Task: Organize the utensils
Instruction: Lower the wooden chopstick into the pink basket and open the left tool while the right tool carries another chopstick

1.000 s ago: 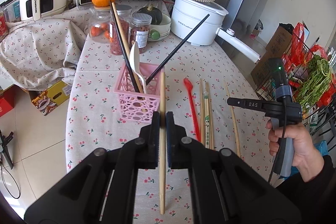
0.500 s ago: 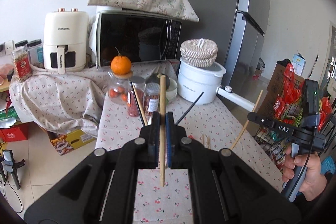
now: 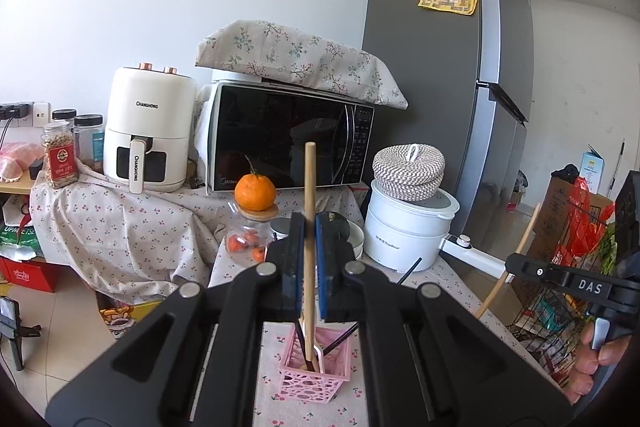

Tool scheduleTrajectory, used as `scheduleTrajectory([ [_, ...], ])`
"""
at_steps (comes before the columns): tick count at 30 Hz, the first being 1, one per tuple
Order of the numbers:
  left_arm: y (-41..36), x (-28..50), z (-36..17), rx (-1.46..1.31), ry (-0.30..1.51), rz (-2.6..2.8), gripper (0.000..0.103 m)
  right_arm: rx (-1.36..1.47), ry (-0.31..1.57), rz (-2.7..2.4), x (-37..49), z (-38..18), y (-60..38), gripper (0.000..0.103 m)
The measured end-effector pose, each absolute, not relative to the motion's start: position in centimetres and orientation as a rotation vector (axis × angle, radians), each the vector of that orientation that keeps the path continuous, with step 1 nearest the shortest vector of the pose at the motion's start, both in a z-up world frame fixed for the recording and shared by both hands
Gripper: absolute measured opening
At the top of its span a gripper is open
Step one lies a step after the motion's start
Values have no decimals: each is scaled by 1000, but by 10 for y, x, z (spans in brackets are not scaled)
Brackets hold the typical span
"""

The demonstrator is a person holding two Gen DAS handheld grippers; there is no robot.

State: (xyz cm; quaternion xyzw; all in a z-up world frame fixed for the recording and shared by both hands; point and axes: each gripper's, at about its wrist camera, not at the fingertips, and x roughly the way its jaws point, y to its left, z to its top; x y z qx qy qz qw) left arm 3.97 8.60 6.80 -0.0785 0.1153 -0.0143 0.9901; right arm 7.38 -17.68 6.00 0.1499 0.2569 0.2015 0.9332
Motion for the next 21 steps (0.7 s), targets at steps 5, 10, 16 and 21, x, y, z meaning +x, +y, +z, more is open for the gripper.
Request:
scheduleTrajectory([
  [5, 89, 63, 52, -179, 285, -13, 6, 325, 525, 413, 77, 58, -174, 6],
  [10, 96, 83, 33, -221, 374, 9, 6, 345, 530, 413, 81, 55, -173, 6],
  [16, 109, 101, 15, -326, 473, 6, 6, 363, 530, 420, 85, 55, -169, 6],
  [21, 114, 113, 4, -373, 545, -7, 14, 375, 516, 424, 87, 55, -165, 6],
])
